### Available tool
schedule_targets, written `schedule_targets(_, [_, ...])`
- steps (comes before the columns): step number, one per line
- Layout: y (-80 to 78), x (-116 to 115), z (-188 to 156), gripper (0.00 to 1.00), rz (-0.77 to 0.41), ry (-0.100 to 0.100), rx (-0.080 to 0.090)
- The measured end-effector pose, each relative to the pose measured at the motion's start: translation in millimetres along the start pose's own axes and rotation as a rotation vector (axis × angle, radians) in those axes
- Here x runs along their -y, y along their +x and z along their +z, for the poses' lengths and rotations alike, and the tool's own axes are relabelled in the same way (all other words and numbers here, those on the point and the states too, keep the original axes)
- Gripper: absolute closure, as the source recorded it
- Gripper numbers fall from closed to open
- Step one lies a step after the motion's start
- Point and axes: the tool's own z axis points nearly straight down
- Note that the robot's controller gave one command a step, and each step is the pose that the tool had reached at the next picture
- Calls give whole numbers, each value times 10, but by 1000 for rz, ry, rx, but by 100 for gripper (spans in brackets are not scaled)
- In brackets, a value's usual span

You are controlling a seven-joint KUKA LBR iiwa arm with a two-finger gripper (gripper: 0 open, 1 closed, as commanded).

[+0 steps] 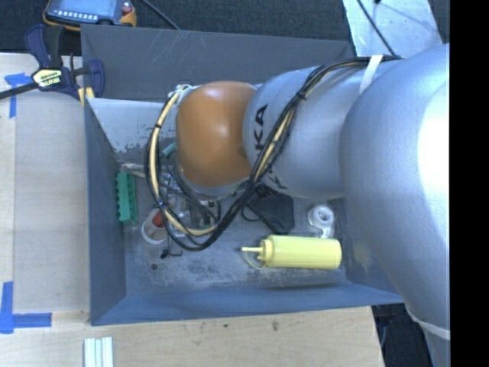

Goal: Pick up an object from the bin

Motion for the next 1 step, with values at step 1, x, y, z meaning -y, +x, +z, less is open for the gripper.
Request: schedule_targets(1, [-21,9,-49,0,3,-2,8])
